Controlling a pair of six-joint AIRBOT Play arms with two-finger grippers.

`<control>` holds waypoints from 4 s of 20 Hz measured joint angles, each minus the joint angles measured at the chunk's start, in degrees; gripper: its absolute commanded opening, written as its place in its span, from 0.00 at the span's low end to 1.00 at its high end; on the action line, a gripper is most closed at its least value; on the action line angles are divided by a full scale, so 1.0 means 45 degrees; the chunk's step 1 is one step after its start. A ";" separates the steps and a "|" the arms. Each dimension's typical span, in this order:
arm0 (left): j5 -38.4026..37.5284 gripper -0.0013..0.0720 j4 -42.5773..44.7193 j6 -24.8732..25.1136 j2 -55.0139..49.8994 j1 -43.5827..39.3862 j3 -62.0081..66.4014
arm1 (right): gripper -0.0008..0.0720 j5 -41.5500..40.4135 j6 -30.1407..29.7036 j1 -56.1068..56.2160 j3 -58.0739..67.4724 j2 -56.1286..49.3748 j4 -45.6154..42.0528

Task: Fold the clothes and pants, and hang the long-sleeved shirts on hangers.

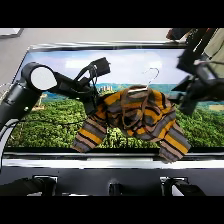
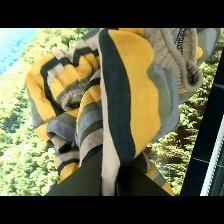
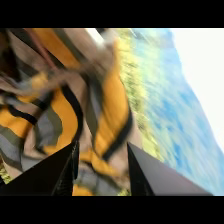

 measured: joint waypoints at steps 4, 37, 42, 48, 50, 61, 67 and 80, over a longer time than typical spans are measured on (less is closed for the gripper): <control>0.0063 0.05 0.0107 0.0068 0.0597 -0.0015 0.0000 | 0.59 -0.0112 0.0126 -0.2526 -0.0131 0.0466 0.1039; 0.0199 0.34 0.0063 0.0219 0.1297 -0.0019 0.0000 | 0.05 0.1248 -0.3735 -0.2968 -0.0578 -0.3813 0.5212; 0.0287 0.82 0.0049 -0.0209 0.1297 -0.0029 0.0000 | 0.04 0.1379 -0.3288 -0.2919 -0.0583 -0.2254 0.4104; 0.1579 0.83 0.1277 -0.4405 0.1297 -0.0019 0.0000 | 0.04 0.1282 -0.2176 -0.2914 -0.0578 0.0510 0.1569; 0.2147 0.83 0.1948 -0.6261 0.1321 -0.0019 0.0000 | 0.04 0.1180 -0.1511 -0.2914 -0.0578 0.1341 0.0831; 0.4012 0.83 0.3706 -1.2250 0.1428 -0.0010 0.0000 | 0.04 0.0840 1.0248 -0.2914 -0.0568 0.2987 -0.2880; 0.4109 0.83 0.3789 -1.2560 0.1428 -0.0010 0.0000 | 0.04 0.1375 1.4508 -0.2914 0.0476 0.2987 -0.9243; 0.4138 0.83 0.3793 -1.2614 0.1413 -0.0010 0.0000 | 0.04 0.1243 1.8778 -0.3128 0.3361 -0.0151 -1.6990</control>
